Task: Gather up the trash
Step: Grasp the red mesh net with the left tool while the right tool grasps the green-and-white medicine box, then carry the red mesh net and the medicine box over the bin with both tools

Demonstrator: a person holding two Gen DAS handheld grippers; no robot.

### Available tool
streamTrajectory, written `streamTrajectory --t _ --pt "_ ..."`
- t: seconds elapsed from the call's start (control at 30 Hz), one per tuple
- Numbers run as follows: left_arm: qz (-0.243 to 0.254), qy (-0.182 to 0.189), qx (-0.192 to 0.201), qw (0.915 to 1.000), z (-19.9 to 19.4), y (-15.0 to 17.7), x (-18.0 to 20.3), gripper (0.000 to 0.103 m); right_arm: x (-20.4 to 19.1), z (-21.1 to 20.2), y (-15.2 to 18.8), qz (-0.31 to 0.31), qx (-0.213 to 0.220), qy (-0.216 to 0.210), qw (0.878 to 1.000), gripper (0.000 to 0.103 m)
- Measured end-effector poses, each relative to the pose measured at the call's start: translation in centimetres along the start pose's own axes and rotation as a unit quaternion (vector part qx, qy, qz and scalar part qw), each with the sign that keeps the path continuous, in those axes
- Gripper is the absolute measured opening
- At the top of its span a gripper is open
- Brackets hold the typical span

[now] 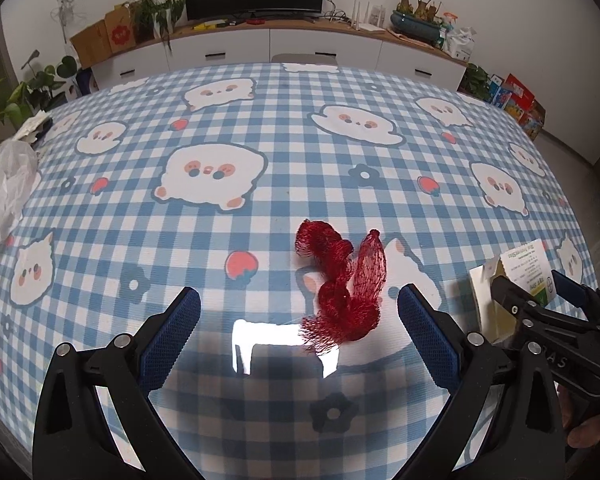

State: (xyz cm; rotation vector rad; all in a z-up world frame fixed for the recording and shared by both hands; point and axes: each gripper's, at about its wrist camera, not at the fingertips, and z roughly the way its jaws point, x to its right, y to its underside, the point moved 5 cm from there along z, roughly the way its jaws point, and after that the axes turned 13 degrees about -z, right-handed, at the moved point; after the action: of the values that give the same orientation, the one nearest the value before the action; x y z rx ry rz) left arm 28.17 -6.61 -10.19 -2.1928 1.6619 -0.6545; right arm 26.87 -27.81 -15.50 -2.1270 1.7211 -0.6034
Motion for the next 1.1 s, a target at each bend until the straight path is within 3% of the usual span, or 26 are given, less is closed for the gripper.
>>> streamTrajectory --t 0.27,0.33,0.47,0.53,0.6,0.63,1.1 --pt "0.003 0.004 -0.014 0.9999 2.5 0.0 2.6 0.095 2.6 -0.4 0.8 0.008 0.003 0.014 1.0 0.088" --pt "0.004 0.002 -0.018 0.9998 3.0 0.0 2.9 0.089 3.1 -0.2 1.0 0.01 0.001 0.014 1.0 0.088" --pt "0.005 -0.013 -0.033 0.9994 4.1 0.3 3.2 0.066 3.6 -0.2 1.3 0.011 0.001 0.013 1.0 0.088" --pt "0.013 -0.036 -0.019 0.9991 4.0 0.3 3.1 0.05 3.8 -0.3 1.3 0.011 0.002 0.012 1.0 0.088" --pt "0.011 -0.047 -0.014 0.9988 3.8 0.3 3.0 0.02 3.8 -0.4 1.3 0.012 0.004 0.012 1.0 0.088" --pt "0.011 -0.049 -0.015 0.9986 3.7 0.2 2.8 0.017 3.9 -0.5 1.3 0.012 0.004 0.012 1.0 0.088" --pt "0.012 -0.041 -0.014 0.999 2.0 0.3 1.8 0.014 2.7 -1.8 0.9 -0.001 0.01 0.02 1.0 0.088"
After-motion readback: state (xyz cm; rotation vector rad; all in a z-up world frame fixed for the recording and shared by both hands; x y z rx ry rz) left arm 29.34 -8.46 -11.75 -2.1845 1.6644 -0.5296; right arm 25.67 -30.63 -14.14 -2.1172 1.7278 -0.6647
